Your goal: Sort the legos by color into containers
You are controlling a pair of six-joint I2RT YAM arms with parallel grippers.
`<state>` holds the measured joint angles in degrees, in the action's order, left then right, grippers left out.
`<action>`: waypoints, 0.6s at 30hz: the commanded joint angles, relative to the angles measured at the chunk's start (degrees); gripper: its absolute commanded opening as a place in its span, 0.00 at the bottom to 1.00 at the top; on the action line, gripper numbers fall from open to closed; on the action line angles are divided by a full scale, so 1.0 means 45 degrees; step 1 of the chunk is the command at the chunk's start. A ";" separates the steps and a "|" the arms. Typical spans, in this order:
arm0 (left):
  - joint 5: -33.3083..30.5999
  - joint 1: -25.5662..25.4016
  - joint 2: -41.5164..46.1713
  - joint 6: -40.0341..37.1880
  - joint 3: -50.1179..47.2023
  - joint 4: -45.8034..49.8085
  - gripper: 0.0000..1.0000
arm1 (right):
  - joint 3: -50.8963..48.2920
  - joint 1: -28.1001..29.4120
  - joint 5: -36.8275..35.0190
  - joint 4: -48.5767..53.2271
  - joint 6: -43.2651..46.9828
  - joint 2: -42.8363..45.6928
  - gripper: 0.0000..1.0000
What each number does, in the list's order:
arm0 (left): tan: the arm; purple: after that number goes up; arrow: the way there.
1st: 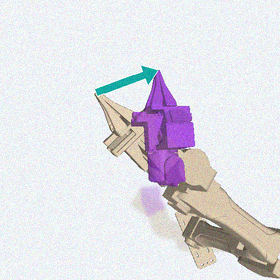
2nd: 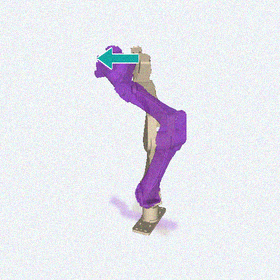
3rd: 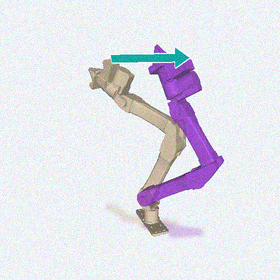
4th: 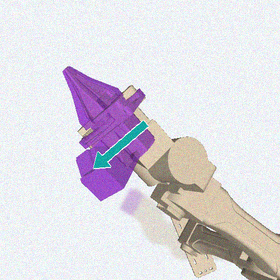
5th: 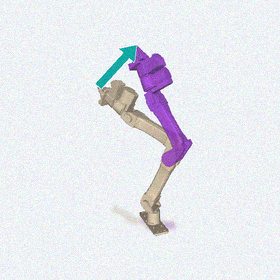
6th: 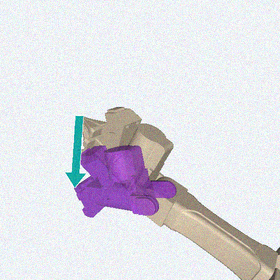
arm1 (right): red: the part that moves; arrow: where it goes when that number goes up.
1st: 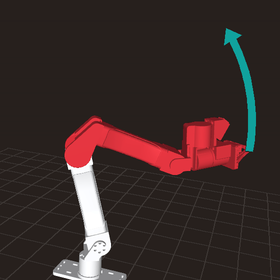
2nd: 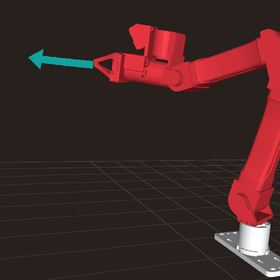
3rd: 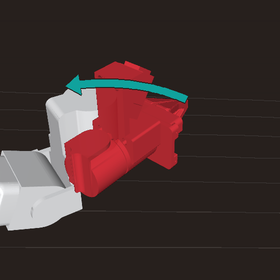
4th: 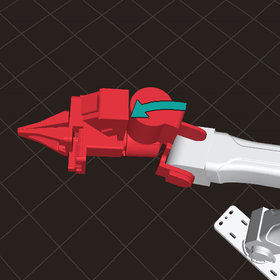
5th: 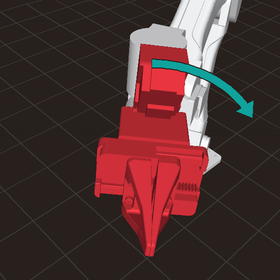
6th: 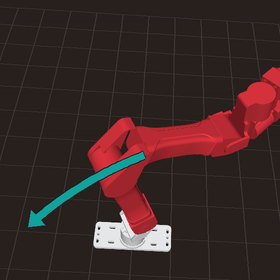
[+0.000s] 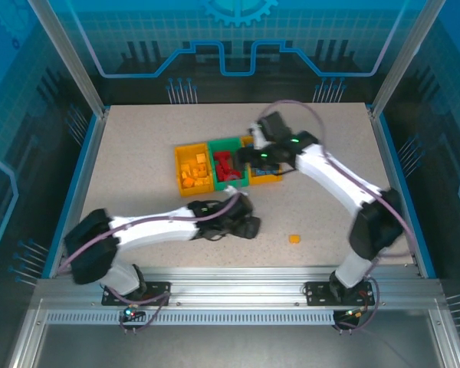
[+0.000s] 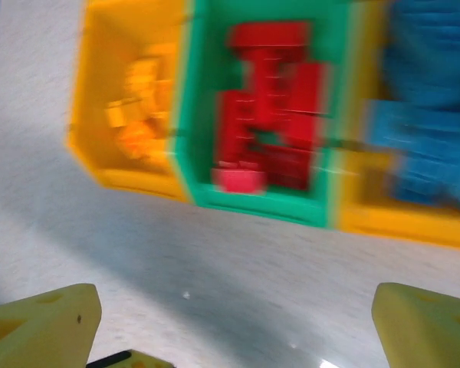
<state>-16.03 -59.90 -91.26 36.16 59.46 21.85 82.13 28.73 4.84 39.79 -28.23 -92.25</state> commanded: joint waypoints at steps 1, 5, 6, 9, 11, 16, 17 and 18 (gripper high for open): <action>0.1531 -0.0611 -0.2203 0.0857 0.2215 0.0676 0.99 | -0.2612 -0.1682 -0.1988 0.0404 -0.0205 0.2052 0.95; 0.2488 -0.0817 -0.4404 0.1684 0.4733 0.1526 0.99 | -0.4621 -0.3829 -0.2439 0.1064 -0.0002 0.4146 0.97; 0.2425 -0.0927 -0.4758 0.1710 0.5183 0.1805 0.99 | -0.4966 -0.4371 -0.2416 0.1136 0.0037 0.4517 0.97; 0.2460 -0.1058 -0.5481 0.1911 0.6218 0.2405 0.98 | -0.5874 -0.5612 -0.2282 0.0996 0.0140 0.5279 0.98; 0.2537 -0.1085 -0.5955 0.2069 0.6746 0.2699 0.96 | -0.6277 -0.6171 -0.1951 0.0747 0.0179 0.5559 0.98; 0.2493 -0.1336 -0.7049 0.2120 0.8134 0.3396 0.92 | -0.6595 -0.6657 -0.1659 0.0586 0.0536 0.5642 0.98; 0.2498 -0.1381 -0.7261 0.2173 0.8387 0.3506 0.90 | -0.6607 -0.6740 -0.1698 0.0591 0.0615 0.5639 0.98; 0.2516 -0.1430 -0.7464 0.2234 0.8652 0.3631 0.89 | -0.6610 -0.6808 -0.1719 0.0591 0.0695 0.5636 0.99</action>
<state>-6.09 -65.36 -122.23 44.93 95.07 33.47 52.77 -0.67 -3.86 42.87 -26.92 -67.59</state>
